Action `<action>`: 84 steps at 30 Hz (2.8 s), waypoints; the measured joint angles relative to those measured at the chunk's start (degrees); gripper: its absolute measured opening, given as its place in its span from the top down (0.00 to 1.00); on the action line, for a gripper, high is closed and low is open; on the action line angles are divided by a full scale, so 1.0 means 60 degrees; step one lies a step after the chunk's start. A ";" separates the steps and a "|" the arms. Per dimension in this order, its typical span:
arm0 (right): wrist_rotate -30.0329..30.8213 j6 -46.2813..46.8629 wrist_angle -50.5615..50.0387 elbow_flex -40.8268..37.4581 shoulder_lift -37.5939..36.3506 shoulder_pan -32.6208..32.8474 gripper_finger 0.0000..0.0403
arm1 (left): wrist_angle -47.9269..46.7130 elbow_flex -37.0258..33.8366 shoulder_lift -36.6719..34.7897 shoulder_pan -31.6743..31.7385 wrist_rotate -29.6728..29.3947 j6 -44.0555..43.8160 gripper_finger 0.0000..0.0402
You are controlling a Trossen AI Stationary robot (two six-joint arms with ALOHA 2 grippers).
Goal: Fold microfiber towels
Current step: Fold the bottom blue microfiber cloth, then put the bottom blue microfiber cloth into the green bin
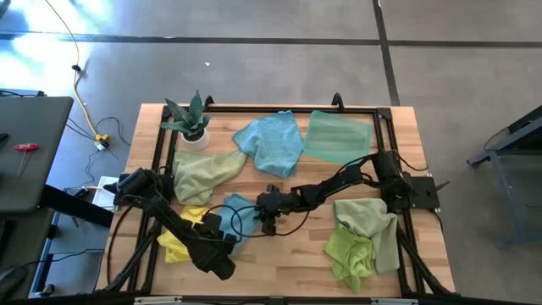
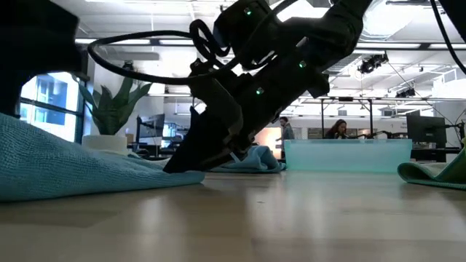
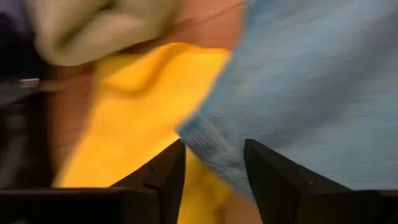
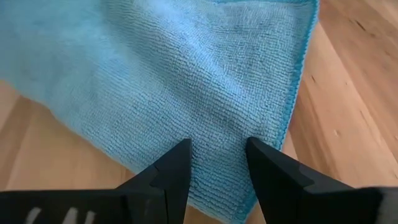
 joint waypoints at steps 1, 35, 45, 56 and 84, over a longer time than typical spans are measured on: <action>-0.0021 -0.0002 -0.0184 0.0005 -0.0011 0.0000 0.63 | -0.0210 0.0000 0.0000 0.0026 0.0258 0.0088 0.60; 0.0064 0.1033 -0.2719 -0.0067 -0.2139 0.0703 0.63 | 0.3721 -0.0066 -0.0614 -0.1586 -0.6594 0.2234 0.57; 0.0017 -0.0419 -0.2340 -0.0059 -0.1181 0.0649 0.63 | 0.9282 -0.1661 -0.0420 -0.0930 -0.7277 0.4814 0.57; 0.0090 0.0000 -0.2126 -0.0034 -0.0847 0.0528 0.63 | 1.0891 -0.1807 0.0695 -0.0775 -0.5460 0.4182 0.57; -0.1210 0.3569 -0.5670 0.1070 -0.2672 0.0651 0.63 | 1.0744 -0.1785 -0.1114 -0.0920 -0.5335 0.7455 0.57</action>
